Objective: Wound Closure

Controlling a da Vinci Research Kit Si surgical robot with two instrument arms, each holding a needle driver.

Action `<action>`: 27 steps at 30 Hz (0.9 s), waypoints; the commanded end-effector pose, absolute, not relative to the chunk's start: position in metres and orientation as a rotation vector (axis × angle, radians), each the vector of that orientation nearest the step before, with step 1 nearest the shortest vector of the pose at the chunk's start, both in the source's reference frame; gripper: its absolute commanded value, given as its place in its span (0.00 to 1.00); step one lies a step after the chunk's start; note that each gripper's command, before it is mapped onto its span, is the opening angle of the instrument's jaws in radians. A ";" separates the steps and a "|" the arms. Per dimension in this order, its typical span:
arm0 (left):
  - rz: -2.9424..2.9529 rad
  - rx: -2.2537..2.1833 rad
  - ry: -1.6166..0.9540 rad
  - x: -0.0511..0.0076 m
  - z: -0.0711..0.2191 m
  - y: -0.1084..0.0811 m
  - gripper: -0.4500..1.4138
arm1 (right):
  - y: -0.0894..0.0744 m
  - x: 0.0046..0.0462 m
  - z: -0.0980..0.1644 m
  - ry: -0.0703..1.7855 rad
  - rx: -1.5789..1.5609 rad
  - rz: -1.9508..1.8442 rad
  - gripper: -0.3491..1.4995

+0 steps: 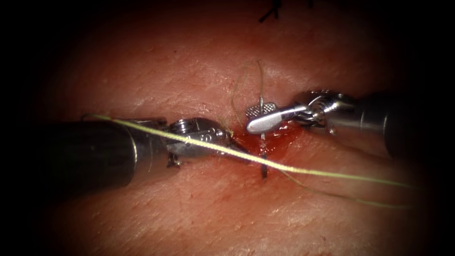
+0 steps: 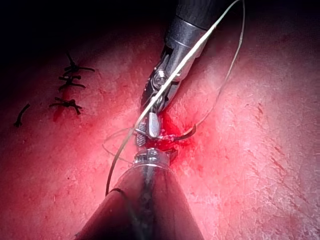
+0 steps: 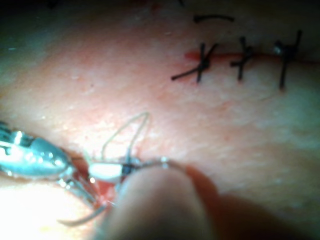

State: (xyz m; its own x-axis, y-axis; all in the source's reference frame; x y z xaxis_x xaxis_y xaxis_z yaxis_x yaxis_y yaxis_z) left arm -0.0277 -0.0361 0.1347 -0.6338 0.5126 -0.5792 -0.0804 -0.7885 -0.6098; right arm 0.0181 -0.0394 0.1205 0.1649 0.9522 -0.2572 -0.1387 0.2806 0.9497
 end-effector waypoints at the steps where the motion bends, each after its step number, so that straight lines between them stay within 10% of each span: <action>1: 2.449 -1.116 -0.779 -0.0283 0.135 -0.036 0.04 | -0.039 0.0184 0.121 1.116 0.918 0.962 0.98; 10: 2.471 -1.135 -0.768 -0.0282 0.133 -0.037 0.04 | -0.038 0.0160 0.121 1.137 0.881 0.899 0.98; 20: 2.488 -1.214 -0.598 -0.0282 0.131 -0.037 0.40 | -0.038 0.0121 0.120 1.148 0.881 0.849 0.90; 27: 2.473 -1.276 -0.490 -0.0287 0.130 -0.036 0.46 | -0.039 0.0097 0.120 1.150 0.831 0.866 0.90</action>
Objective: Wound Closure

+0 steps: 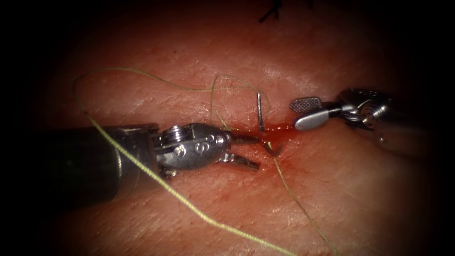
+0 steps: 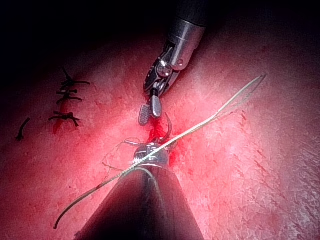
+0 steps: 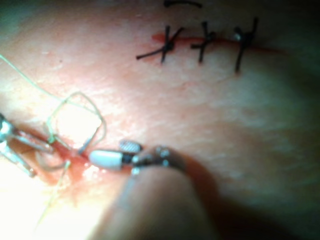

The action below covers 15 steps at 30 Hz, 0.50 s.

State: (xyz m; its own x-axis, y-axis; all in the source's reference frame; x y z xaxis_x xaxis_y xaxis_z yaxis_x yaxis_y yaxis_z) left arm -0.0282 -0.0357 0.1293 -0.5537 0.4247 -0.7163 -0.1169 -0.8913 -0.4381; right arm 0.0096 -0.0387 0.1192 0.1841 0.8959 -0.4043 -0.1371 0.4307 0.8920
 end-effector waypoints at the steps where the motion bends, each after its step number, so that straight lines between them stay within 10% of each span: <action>1: 2.471 -1.272 -0.489 -0.0287 0.130 -0.036 0.47 | -0.039 0.0095 0.120 1.149 0.827 0.869 0.90; 15: 2.461 -1.310 -0.500 -0.0321 0.131 -0.035 0.50 | -0.041 0.0086 0.121 1.154 0.795 0.860 0.90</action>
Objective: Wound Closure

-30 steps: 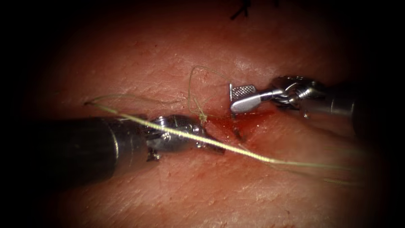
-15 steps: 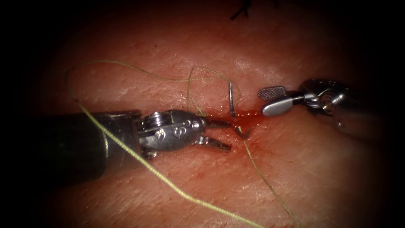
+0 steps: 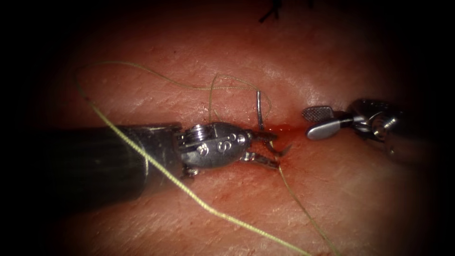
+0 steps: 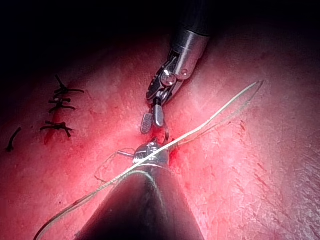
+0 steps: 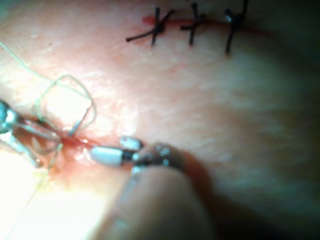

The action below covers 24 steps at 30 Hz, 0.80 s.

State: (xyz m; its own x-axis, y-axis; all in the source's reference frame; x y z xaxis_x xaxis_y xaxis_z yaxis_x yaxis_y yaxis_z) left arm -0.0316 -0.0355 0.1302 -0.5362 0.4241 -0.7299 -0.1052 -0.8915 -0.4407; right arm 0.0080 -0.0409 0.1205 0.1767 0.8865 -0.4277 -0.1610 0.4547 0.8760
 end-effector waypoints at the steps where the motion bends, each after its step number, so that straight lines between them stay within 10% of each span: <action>1: 2.457 -1.314 -0.501 -0.0323 0.131 -0.035 0.53 | -0.041 0.0086 0.121 1.154 0.795 0.859 0.90; 7: 2.444 -1.328 -0.493 -0.0325 0.131 -0.035 0.49 | -0.041 0.0085 0.121 1.153 0.795 0.861 0.90; 10: 2.444 -1.349 -0.530 -0.0323 0.131 -0.035 0.00 | -0.041 0.0085 0.121 1.153 0.796 0.862 0.91; 24: 2.194 -1.342 -0.745 -0.0321 0.127 -0.037 0.00 | -0.040 0.0088 0.119 1.154 0.785 0.879 0.91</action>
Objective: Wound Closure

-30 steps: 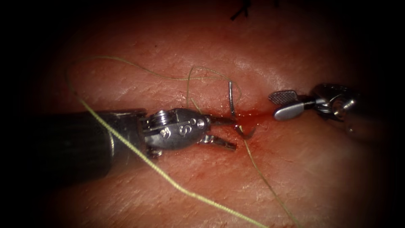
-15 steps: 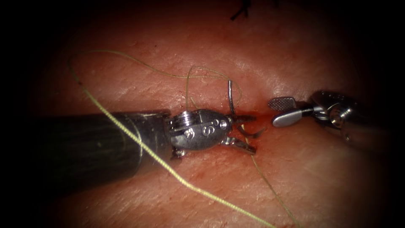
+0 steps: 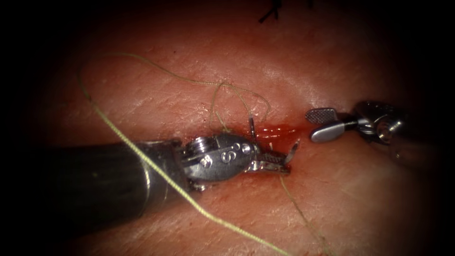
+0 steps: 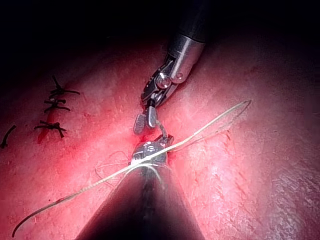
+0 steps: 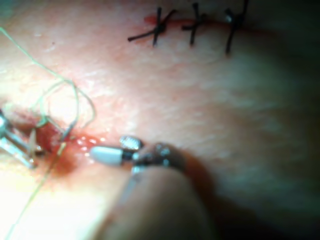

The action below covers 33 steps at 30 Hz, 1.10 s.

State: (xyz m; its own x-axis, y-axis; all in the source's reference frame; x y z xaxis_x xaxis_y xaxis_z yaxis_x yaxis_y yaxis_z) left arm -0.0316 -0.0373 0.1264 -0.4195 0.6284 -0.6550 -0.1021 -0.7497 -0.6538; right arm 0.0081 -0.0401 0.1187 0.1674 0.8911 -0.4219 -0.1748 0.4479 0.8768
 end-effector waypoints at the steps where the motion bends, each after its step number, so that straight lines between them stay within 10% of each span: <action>1: 2.178 -1.357 -0.760 -0.0322 0.126 -0.037 0.00 | -0.040 0.0088 0.119 1.154 0.785 0.880 0.91; 19: 1.996 -1.554 -0.928 -0.0310 0.112 -0.037 0.00 | -0.040 0.0093 0.119 1.155 0.783 0.880 0.90; 33: 2.358 -1.577 -0.458 -0.0274 0.109 -0.027 0.00 | -0.041 0.0098 0.119 1.251 0.596 0.659 0.92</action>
